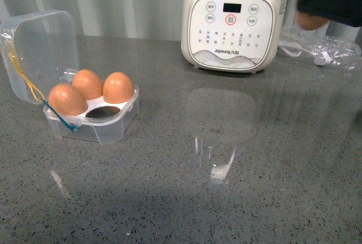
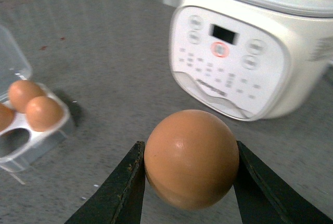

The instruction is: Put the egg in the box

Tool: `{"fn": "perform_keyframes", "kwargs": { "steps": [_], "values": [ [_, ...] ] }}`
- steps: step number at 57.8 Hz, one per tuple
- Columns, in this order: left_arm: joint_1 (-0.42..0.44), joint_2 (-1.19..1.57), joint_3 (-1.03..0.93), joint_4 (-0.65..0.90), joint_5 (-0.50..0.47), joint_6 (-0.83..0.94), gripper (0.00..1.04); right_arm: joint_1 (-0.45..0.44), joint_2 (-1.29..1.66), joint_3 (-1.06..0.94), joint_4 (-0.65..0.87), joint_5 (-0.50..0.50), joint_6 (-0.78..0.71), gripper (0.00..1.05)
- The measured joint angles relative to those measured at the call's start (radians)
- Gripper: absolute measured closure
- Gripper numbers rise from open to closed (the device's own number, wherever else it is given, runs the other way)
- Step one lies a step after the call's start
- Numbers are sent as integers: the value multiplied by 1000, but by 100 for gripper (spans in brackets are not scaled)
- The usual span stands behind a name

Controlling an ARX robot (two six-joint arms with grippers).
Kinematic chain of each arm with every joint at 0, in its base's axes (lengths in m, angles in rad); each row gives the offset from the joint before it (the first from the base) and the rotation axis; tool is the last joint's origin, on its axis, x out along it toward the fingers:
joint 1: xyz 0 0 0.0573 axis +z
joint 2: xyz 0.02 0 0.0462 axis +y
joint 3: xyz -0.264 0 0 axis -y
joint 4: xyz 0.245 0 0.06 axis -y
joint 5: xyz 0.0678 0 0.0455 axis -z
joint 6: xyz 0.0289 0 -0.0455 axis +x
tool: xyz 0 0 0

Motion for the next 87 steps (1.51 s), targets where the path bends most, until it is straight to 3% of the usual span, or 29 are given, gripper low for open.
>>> {"fn": "perform_keyframes", "kwargs": {
  "steps": [9, 21, 52, 87],
  "values": [
    [0, 0, 0, 0, 0, 0, 7, 139, 86, 55, 1, -43, 23, 64],
    [0, 0, 0, 0, 0, 0, 7, 243, 129, 61, 15, -65, 20, 64],
    [0, 0, 0, 0, 0, 0, 7, 328, 288, 159, 40, -83, 19, 64],
    [0, 0, 0, 0, 0, 0, 7, 393, 415, 265, 37, -34, 14, 64]
  ]
}}
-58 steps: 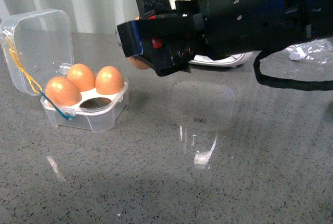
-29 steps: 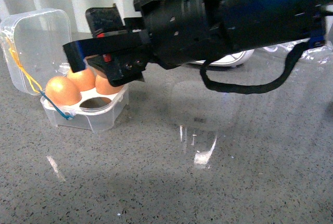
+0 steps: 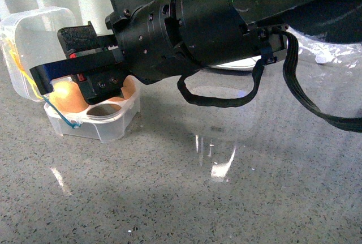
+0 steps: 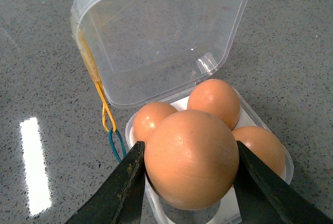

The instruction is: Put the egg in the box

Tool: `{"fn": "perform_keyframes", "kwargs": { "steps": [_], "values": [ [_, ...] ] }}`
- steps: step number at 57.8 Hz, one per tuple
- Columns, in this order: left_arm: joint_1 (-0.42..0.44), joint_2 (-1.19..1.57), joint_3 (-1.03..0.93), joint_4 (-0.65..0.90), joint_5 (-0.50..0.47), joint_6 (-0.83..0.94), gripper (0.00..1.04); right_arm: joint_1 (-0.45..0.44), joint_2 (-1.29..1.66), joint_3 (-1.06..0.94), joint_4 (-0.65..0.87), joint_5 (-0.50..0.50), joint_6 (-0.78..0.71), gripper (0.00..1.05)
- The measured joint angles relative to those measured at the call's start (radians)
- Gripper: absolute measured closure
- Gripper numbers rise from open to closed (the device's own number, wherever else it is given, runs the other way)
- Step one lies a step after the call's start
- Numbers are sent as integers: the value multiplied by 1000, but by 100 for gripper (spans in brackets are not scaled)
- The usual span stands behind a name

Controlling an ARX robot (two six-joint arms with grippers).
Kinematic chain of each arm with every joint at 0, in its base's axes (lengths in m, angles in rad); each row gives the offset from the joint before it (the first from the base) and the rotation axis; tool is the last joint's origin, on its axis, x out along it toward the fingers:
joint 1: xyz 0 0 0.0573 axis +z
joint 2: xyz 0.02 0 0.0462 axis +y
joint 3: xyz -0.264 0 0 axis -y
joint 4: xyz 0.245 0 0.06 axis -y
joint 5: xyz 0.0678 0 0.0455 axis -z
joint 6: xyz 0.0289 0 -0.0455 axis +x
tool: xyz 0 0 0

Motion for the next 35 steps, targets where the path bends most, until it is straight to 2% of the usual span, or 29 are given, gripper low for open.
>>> {"fn": "perform_keyframes", "kwargs": {
  "steps": [17, 35],
  "values": [
    [0, 0, 0, 0, 0, 0, 7, -14, 0, 0, 0, 11, -9, 62],
    [0, 0, 0, 0, 0, 0, 7, -29, 0, 0, -2, 11, -11, 18]
  ]
}}
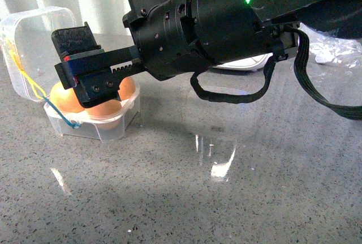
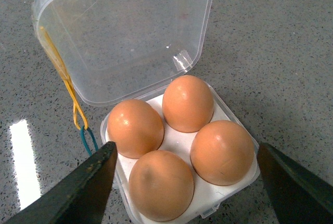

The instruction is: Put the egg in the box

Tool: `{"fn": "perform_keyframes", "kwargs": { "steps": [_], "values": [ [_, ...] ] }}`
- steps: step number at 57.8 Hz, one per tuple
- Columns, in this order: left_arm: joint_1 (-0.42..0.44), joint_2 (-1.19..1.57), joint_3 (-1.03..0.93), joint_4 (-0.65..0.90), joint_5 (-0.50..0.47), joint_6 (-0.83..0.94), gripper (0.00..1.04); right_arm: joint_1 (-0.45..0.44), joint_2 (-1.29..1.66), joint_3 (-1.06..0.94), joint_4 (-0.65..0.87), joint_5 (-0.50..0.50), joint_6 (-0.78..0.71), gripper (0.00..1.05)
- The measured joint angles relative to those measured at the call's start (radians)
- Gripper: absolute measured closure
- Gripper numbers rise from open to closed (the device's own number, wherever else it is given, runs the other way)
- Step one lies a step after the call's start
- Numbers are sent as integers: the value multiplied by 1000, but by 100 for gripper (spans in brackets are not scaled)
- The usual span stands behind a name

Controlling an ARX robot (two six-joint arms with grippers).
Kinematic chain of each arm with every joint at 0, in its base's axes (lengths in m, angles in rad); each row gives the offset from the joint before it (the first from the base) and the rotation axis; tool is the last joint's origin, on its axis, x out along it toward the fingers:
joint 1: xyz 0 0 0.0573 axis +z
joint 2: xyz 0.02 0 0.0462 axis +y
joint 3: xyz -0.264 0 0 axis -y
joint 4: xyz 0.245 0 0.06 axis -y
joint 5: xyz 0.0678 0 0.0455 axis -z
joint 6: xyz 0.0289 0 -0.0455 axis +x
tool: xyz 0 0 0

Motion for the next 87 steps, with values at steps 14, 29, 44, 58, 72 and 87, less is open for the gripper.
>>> {"fn": "perform_keyframes", "kwargs": {
  "steps": [14, 29, 44, 58, 72, 87],
  "values": [
    [0, 0, 0, 0, 0, 0, 7, -13, -1, -1, 1, -3, 5, 6],
    [0, 0, 0, 0, 0, 0, 7, -111, -183, -128, 87, -10, 59, 7],
    [0, 0, 0, 0, 0, 0, 7, -296, -491, -393, 128, 36, 121, 7],
    [0, 0, 0, 0, 0, 0, 7, -502, -774, -606, 65, 91, 84, 7],
    [0, 0, 0, 0, 0, 0, 7, -687, -1008, -756, 8, 111, -16, 7],
    [0, 0, 0, 0, 0, 0, 7, -790, -1225, -829, -80, 114, -60, 7]
  ]
}}
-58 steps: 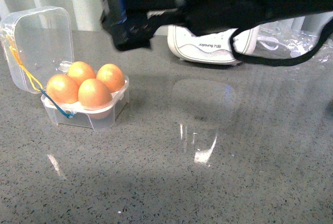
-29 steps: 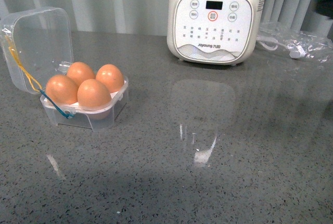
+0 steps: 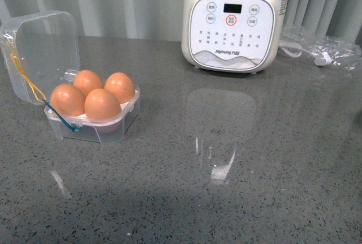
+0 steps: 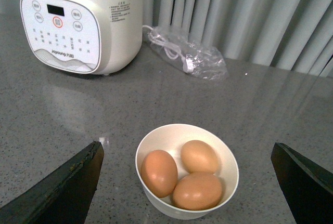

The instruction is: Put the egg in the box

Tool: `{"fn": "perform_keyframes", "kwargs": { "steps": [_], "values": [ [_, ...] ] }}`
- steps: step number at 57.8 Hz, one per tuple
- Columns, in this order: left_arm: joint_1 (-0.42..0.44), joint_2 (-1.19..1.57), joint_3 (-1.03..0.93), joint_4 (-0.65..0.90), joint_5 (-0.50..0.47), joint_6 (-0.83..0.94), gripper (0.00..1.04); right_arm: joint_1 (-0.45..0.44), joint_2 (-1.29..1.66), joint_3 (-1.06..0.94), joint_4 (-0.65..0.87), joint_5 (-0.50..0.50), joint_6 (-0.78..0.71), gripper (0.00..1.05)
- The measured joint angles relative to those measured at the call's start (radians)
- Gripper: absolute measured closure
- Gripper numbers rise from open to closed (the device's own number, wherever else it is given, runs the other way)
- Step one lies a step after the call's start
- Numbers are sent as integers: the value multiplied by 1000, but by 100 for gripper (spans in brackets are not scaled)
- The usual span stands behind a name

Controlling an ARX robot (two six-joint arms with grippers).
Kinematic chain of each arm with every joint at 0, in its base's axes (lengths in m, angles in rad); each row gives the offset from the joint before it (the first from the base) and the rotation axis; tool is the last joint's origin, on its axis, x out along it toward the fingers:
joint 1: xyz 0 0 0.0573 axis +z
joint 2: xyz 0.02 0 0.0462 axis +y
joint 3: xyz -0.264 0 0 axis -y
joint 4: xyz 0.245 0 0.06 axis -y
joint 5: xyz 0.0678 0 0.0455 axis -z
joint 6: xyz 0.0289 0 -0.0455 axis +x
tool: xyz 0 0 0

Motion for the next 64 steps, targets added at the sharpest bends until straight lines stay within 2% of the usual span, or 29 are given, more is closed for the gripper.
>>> {"fn": "perform_keyframes", "kwargs": {
  "steps": [4, 11, 16, 22, 26, 31, 61, 64],
  "values": [
    [0, 0, 0, 0, 0, 0, 7, -6, -34, -6, -3, 2, 9, 9],
    [0, 0, 0, 0, 0, 0, 7, 8, -104, -62, 33, 37, 93, 29],
    [0, 0, 0, 0, 0, 0, 7, 39, -158, -117, 34, 67, 127, 48],
    [0, 0, 0, 0, 0, 0, 7, 66, -193, -160, 36, 92, 135, 66],
    [0, 0, 0, 0, 0, 0, 7, 146, -227, -192, 36, 196, 140, 82],
    [0, 0, 0, 0, 0, 0, 7, 184, -264, -220, 35, 201, 142, 102],
    [0, 0, 0, 0, 0, 0, 7, 185, -411, -307, -28, 209, 142, 101],
    [0, 0, 0, 0, 0, 0, 7, 185, -467, -307, -97, 209, 142, 101]
  ]
}}
